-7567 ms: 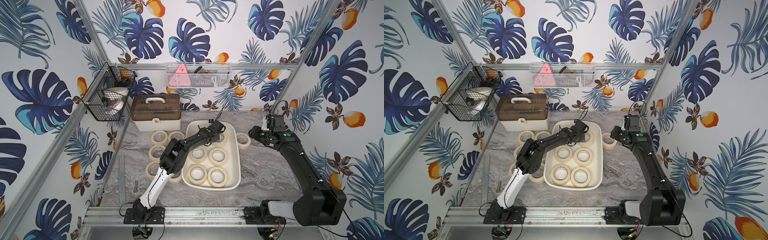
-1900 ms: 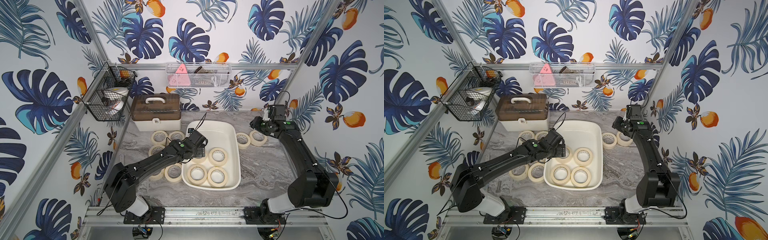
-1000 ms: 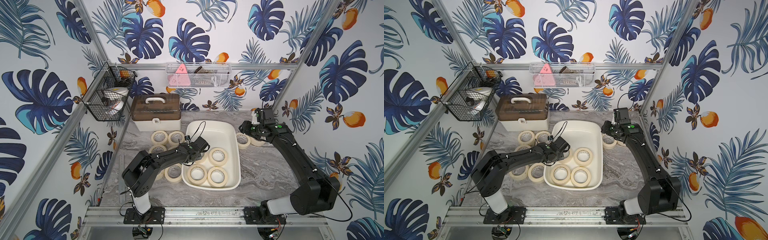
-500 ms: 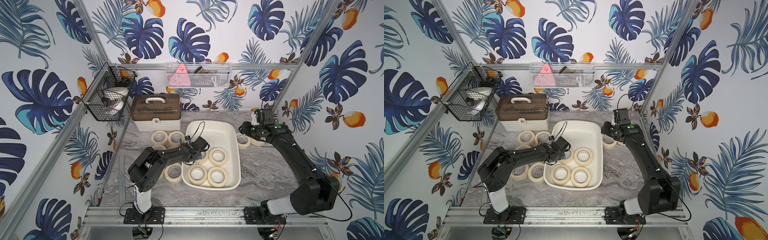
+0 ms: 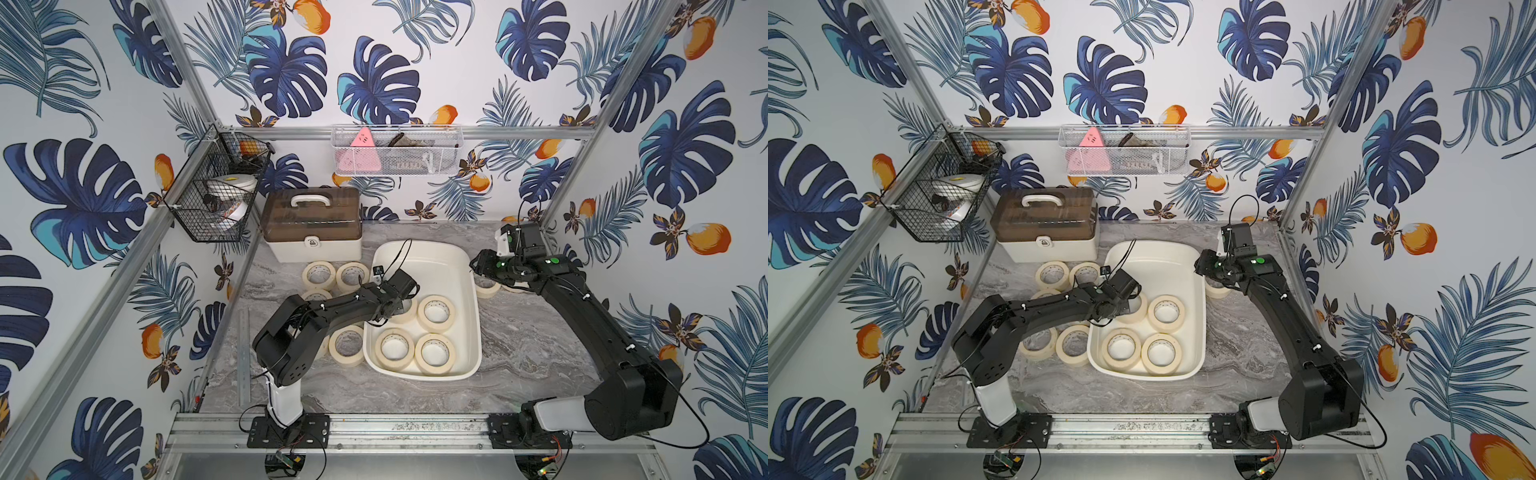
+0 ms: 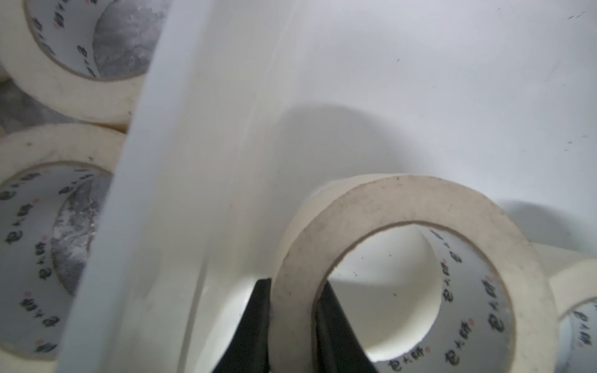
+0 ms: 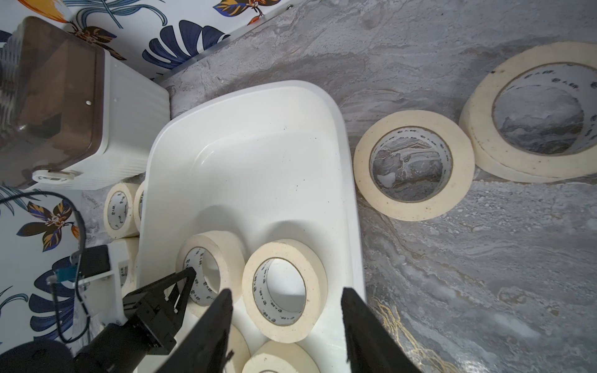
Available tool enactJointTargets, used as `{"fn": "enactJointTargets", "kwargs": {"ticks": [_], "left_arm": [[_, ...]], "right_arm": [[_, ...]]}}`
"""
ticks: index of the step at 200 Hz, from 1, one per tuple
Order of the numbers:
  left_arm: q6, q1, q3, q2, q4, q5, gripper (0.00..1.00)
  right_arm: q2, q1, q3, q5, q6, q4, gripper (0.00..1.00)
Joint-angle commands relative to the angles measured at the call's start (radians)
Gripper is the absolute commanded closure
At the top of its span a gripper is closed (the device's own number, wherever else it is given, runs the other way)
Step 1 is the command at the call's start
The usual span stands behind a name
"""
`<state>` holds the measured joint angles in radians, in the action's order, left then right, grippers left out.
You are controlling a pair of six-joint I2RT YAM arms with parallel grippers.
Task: Take out the art tape in the storage box
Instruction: Pick up the art tape from the storage box.
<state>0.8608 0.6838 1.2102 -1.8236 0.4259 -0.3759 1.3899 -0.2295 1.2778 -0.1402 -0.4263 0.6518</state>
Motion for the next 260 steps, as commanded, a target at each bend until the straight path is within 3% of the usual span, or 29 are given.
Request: {"fn": "enactJointTargets", "kwargs": {"ticks": [1, 69, 136, 190, 260], "left_arm": [[-0.097, 0.000, 0.021, 0.032, 0.012, -0.022, 0.99], [-0.238, 0.063, 0.185, 0.089, 0.169, -0.076, 1.00], [-0.237, 0.141, 0.418, 0.032, 0.319, -0.072, 1.00], [-0.198, 0.151, 0.426, 0.041, 0.299, -0.016, 0.98], [-0.187, 0.152, 0.421, 0.043, 0.293, -0.006, 0.98]], "right_arm": [[-0.014, -0.018, -0.009, 0.001, -0.003, -0.023, 0.43], [-0.049, -0.106, -0.040, 0.008, -0.022, -0.051, 0.45], [-0.063, -0.288, -0.010, 0.225, 0.020, -0.021, 0.46], [-0.036, -0.338, -0.056, 0.283, 0.034, -0.071, 0.46], [0.027, -0.340, -0.062, 0.269, 0.032, -0.099, 0.46]]}}
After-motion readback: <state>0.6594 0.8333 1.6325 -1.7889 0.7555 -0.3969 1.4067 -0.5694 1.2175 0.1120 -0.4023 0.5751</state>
